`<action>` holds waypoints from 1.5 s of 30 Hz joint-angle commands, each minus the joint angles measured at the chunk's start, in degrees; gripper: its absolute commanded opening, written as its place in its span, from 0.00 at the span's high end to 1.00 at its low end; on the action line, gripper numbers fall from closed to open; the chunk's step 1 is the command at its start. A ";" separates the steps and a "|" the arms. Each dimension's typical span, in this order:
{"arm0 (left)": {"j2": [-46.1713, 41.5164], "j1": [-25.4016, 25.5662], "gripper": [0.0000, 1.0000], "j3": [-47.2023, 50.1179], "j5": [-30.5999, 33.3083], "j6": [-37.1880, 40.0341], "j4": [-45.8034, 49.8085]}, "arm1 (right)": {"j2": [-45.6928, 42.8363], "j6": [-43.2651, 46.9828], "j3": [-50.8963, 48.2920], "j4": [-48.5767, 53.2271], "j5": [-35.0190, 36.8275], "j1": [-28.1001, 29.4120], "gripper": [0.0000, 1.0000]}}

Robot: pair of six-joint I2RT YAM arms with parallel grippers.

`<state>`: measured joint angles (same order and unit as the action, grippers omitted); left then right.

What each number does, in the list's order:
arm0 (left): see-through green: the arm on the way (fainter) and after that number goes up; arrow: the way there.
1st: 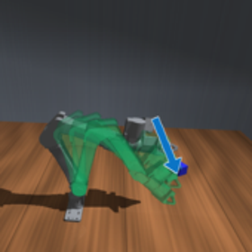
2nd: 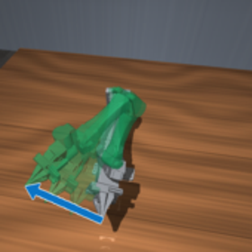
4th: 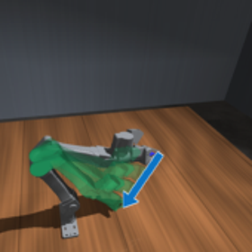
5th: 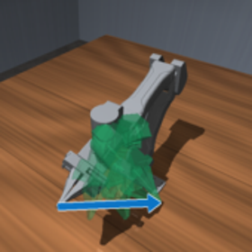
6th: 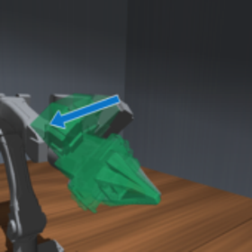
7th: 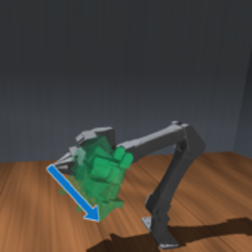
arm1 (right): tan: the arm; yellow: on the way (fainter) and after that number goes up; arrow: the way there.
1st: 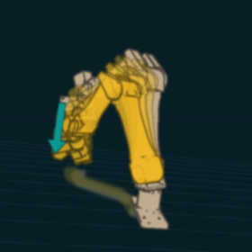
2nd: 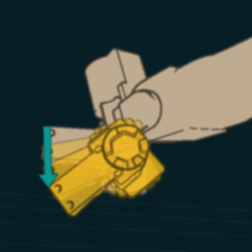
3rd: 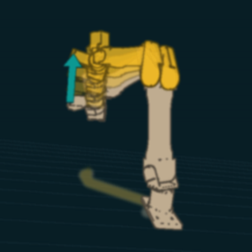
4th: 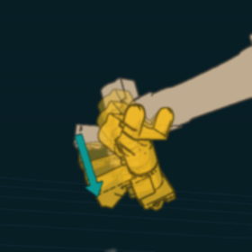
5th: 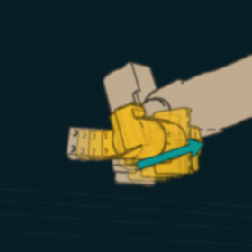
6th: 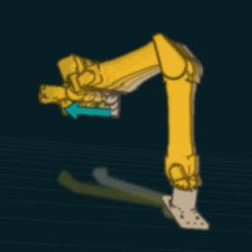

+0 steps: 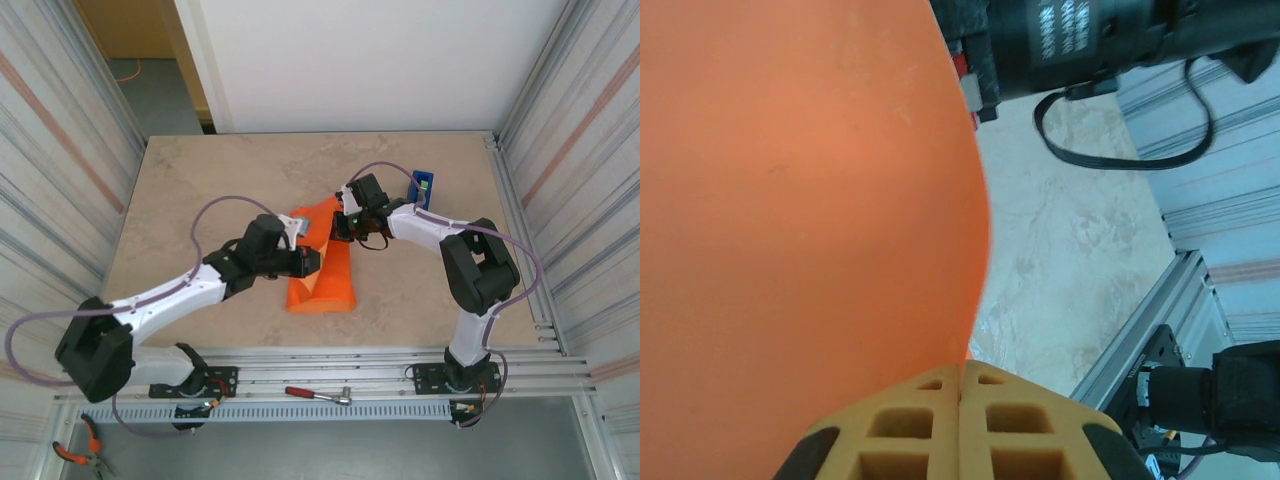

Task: Wrap the gift box in paper
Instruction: Fold the wrapping paper for the gift box.

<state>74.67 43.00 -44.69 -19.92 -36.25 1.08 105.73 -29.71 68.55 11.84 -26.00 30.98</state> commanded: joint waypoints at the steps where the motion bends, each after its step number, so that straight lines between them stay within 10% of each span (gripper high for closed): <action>1: 3.18 0.93 1.00 -1.67 0.53 -1.00 -5.47 | 5.22 -0.08 -2.30 6.07 4.55 0.66 1.00; 45: 20.51 1.12 1.00 3.82 -7.01 1.28 -14.71 | -4.09 -4.14 6.48 8.84 -0.56 -4.32 0.98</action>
<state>92.38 43.35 -43.20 -26.81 -34.96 -17.45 105.73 -31.48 72.44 17.82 -25.61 28.58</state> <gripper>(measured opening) 0.065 0.061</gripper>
